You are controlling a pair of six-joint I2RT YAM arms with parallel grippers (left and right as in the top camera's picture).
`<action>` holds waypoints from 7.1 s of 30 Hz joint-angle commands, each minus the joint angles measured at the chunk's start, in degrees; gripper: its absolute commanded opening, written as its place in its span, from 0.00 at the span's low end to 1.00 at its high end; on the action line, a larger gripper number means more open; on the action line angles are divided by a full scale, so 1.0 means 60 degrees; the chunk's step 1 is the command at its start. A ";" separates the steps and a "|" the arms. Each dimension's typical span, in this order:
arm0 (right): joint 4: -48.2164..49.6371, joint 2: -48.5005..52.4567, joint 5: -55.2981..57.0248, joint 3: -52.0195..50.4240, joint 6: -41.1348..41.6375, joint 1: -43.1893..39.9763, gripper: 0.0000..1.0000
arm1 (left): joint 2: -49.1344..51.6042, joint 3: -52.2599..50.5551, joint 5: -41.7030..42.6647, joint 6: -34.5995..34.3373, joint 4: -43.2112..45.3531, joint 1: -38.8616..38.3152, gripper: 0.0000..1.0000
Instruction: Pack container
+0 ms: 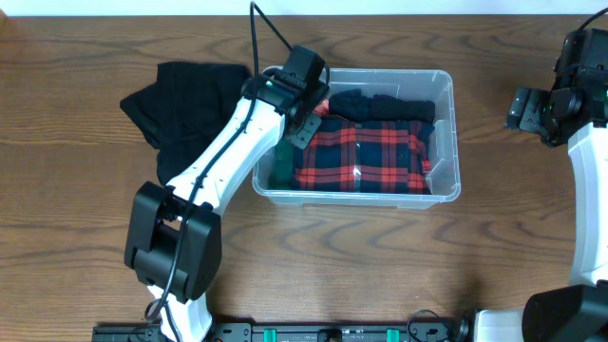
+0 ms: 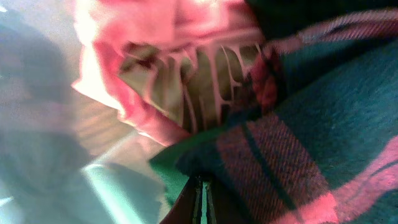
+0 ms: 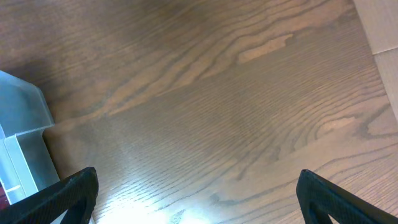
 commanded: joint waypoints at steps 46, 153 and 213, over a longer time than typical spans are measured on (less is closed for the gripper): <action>-0.0004 -0.0087 0.0102 -0.0040 0.0004 -0.0062 0.99 | -0.1191 0.0729 0.3865 0.4834 0.0823 -0.0641 0.90; -0.0004 -0.0087 0.0102 -0.0040 0.0004 -0.0062 0.99 | 0.1432 -0.2193 0.4543 -0.3727 0.2346 0.7708 0.09; -0.0004 -0.0087 0.0102 -0.0040 0.0004 -0.0062 0.99 | -0.6375 -0.3249 0.6419 -0.8608 0.3865 0.2178 0.06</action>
